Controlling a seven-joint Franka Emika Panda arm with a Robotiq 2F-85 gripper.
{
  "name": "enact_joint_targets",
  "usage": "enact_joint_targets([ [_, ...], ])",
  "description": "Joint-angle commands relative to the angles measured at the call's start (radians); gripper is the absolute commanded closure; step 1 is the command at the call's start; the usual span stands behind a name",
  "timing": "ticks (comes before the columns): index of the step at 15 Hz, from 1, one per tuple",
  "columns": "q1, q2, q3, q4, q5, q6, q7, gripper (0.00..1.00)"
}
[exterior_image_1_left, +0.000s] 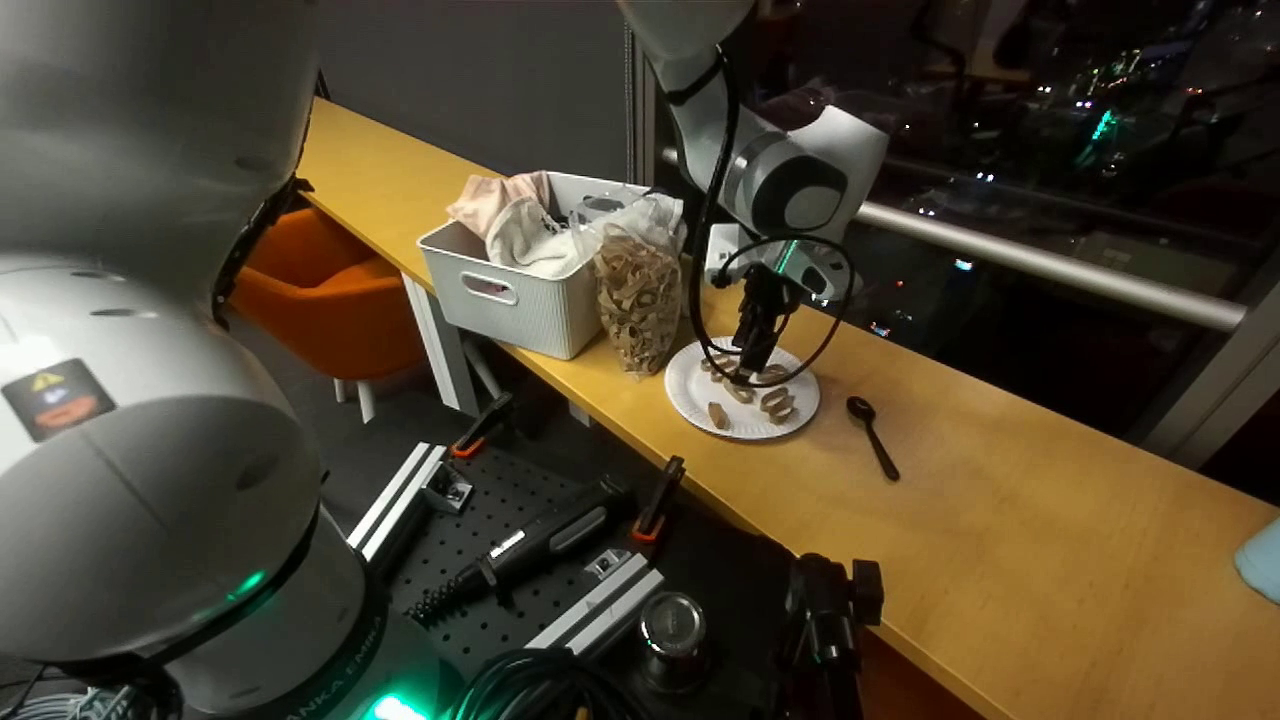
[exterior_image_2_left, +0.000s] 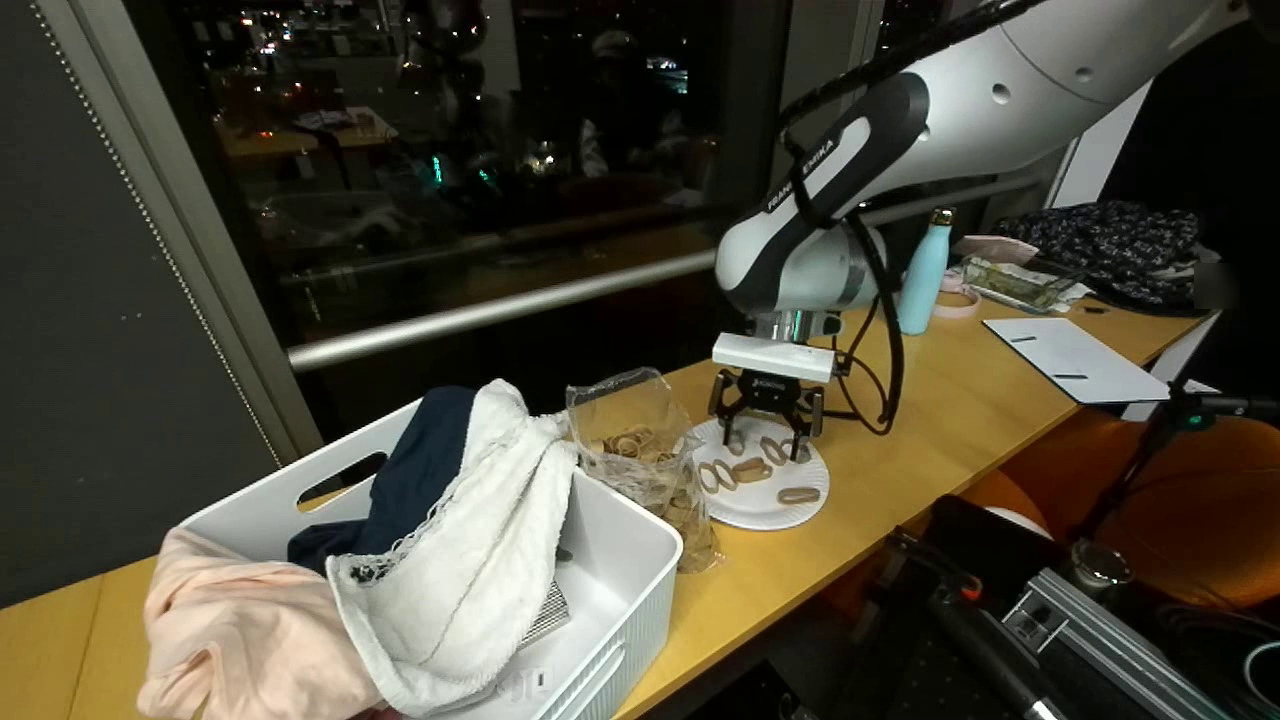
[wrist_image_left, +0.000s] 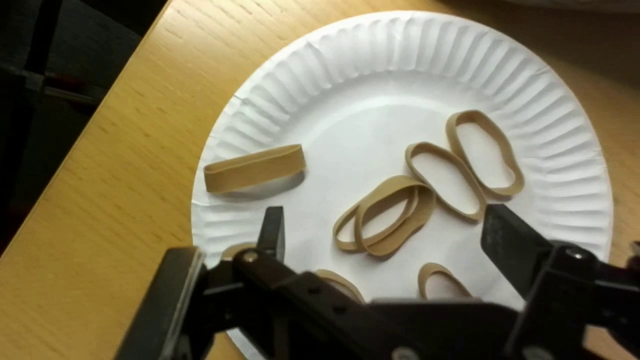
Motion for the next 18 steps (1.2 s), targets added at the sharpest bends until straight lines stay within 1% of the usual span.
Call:
enact_joint_targets([
  [1, 0.029, 0.068, -0.015, 0.113, -0.049, -0.096, 0.075, 0.0],
  [3, 0.039, 0.087, -0.017, 0.129, -0.066, -0.123, 0.108, 0.0],
  [5, 0.045, 0.086, -0.022, 0.109, -0.082, -0.118, 0.135, 0.0],
  [6, 0.04, 0.074, -0.021, 0.089, -0.085, -0.104, 0.126, 0.0],
  [7, 0.032, 0.083, -0.004, 0.093, -0.064, -0.089, 0.11, 0.0],
  [12, 0.031, 0.085, -0.011, 0.09, -0.066, -0.089, 0.111, 0.0],
  [14, 0.076, 0.072, -0.045, 0.065, -0.087, -0.074, 0.228, 0.0],
  [18, 0.115, 0.085, -0.072, 0.055, -0.115, -0.07, 0.411, 0.0],
])
